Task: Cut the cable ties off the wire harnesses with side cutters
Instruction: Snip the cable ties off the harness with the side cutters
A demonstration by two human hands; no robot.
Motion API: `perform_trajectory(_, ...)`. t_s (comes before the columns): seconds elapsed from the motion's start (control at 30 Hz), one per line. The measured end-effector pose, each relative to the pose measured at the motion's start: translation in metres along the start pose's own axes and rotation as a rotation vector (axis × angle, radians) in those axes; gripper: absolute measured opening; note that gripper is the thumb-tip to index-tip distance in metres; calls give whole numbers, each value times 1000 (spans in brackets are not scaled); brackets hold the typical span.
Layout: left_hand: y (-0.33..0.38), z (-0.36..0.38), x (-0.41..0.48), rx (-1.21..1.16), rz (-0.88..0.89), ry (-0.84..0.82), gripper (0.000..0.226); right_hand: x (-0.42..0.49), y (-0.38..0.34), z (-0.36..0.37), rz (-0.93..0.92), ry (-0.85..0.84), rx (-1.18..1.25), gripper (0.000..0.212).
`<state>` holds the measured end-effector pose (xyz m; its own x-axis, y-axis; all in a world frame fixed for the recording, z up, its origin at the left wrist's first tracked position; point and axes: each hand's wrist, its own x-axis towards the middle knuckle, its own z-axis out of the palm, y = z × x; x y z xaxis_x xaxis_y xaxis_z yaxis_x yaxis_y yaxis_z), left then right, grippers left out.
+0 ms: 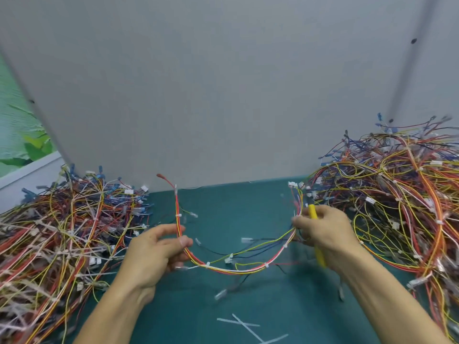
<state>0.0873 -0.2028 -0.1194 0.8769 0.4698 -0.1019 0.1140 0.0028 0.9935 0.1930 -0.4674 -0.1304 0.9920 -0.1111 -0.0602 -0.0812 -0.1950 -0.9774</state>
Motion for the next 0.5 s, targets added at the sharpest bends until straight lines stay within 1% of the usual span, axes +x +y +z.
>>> perform_trajectory(0.03,5,5,4,-30,24,-8,19,0,-6,-4,14,-1,196,12)
perform_trajectory(0.07,9,10,7,-58,46,-19,20,0,-12,-7,12,0,340,13)
perform_trajectory(0.13,16,23,14,-100,95,-33,21,0,-24,-9,-31,9,495,11)
perform_trajectory(0.23,22,37,24,-155,167,-1,20,1,-32,-12,-73,40,672,14)
perform_trajectory(0.3,21,41,31,-208,186,29,18,3,-32,-13,-65,57,758,18)
perform_trajectory(0.4,17,43,41,-255,162,49,17,8,-30,-12,-39,84,798,23)
perform_trajectory(0.5,13,43,49,-270,133,57,16,12,-29,-8,8,114,836,23)
